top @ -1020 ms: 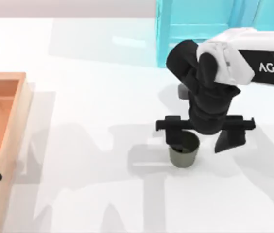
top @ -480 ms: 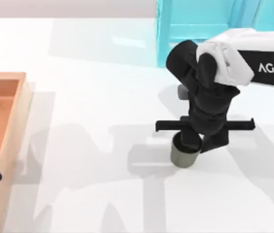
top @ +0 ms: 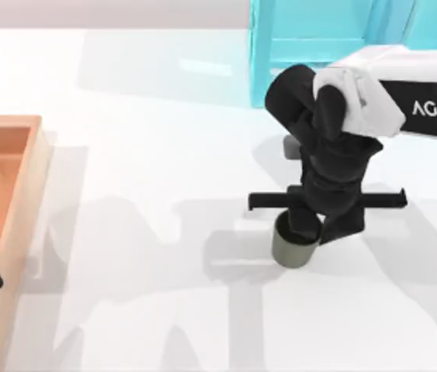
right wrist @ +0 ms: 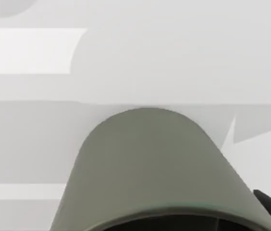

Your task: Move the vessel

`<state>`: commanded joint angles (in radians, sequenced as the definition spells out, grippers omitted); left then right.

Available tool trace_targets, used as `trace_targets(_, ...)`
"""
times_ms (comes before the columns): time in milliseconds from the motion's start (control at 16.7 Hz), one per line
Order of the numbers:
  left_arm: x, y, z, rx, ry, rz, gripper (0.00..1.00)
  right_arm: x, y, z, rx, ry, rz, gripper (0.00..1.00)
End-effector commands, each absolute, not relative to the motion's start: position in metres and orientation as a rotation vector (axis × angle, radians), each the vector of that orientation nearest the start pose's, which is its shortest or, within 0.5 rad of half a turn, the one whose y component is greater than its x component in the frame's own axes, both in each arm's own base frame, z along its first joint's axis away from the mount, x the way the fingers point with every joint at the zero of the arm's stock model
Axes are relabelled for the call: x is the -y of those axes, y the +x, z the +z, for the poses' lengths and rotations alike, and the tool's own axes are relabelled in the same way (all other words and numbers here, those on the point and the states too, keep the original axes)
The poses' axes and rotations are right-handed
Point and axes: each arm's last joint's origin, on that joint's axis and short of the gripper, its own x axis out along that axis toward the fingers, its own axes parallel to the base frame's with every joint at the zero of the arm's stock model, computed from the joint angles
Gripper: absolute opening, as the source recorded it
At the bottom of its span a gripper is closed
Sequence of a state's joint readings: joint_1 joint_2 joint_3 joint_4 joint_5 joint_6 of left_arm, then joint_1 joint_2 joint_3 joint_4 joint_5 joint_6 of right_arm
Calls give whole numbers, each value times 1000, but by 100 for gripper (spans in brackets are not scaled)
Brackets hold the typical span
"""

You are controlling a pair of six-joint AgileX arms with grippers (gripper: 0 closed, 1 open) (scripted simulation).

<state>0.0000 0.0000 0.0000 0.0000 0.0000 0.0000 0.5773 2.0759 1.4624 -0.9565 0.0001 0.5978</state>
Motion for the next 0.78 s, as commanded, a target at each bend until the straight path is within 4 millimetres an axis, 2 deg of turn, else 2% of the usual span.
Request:
trace_targets(120, 1, 106, 160, 0, 0, 0, 100, -203, 328, 144, -1574, 6, -12, 0)
trace_targets(300, 1, 106, 160, 0, 0, 0, 100, -165, 339, 156, -1573, -18, -3, 0)
trace_targets(420, 1, 106, 160, 0, 0, 0, 100, -123, 350, 166, -1567, -21, -6, 0)
trace_targets(600, 1, 106, 160, 0, 0, 0, 100, -36, 359, 177, -1570, 7, -47, 0)
trace_targets(660, 1, 106, 160, 0, 0, 0, 100, -8, 358, 181, -1571, 9, -53, 0)
trace_targets(780, 1, 106, 160, 0, 0, 0, 100, 37, 348, 190, -1571, -3, -51, 0)
